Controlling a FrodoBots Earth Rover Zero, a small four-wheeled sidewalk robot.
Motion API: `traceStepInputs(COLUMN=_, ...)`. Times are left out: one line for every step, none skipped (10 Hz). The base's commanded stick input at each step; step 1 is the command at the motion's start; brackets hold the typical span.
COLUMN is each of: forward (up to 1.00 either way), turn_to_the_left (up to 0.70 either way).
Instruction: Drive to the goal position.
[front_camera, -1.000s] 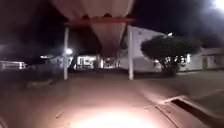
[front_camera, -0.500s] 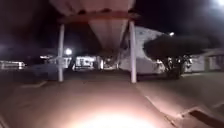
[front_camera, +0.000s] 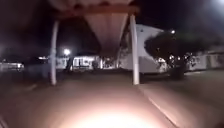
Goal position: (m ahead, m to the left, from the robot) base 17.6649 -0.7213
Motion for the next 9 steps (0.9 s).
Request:
traceStepInputs(forward=1.0, turn_to_the_left=0.0)
traceStepInputs(forward=1.0, turn_to_the_left=0.0)
traceStepInputs(forward=1.0, turn_to_the_left=0.0)
traceStepInputs(forward=1.0, turn_to_the_left=0.0)
traceStepInputs(forward=1.0, turn_to_the_left=0.0)
traceStepInputs(forward=1.0, turn_to_the_left=0.0)
traceStepInputs(forward=1.0, turn_to_the_left=0.0)
traceStepInputs(forward=1.0, turn_to_the_left=0.0)
traceStepInputs(forward=1.0, turn_to_the_left=0.0)
